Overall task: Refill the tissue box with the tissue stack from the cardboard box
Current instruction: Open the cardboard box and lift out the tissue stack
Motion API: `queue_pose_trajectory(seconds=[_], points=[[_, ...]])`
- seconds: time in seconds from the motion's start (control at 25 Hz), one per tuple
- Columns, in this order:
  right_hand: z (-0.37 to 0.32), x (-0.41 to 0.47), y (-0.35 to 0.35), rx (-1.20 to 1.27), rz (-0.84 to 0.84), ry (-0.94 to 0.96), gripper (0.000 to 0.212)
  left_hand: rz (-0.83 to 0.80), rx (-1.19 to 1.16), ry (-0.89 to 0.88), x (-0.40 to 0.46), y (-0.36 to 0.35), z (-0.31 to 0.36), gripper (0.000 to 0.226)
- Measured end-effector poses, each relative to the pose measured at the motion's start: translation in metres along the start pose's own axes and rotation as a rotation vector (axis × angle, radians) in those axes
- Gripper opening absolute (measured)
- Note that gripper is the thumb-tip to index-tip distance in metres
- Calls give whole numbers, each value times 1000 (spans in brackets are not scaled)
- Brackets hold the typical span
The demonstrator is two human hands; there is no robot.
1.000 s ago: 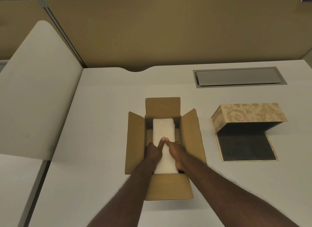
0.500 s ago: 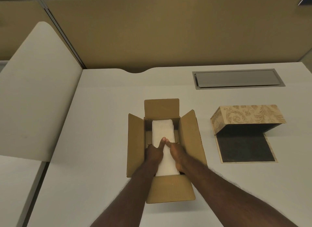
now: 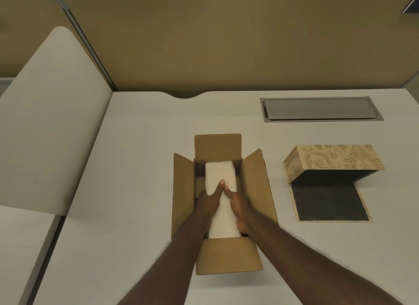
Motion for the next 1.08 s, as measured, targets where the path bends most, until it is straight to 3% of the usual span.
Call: queue_pose_trajectory(seconds=[0.16, 0.6, 0.92, 1.08], points=[[-3, -7, 0, 12, -52, 4, 54, -22, 30, -11, -4, 2, 7, 75], [-18, -46, 7, -109, 17, 154, 40, -40, 8, -129, -34, 5, 37, 64], [-40, -100, 9, -161, 46, 428, 36, -21, -29, -274, -75, 11, 78, 61], [-64, -137, 18, -169, 63, 615, 48, 10, -68, -393, -97, 7, 113, 66]])
Point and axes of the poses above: each hand's wrist, its own x-axis towards the middle knuckle, its own y-axis out of the back of the hand, z = x × y, the point moved 5 cm from there along x, towards the middle knuckle, and after that the axes turned 10 degrees about -y, right-handed, at the moved point
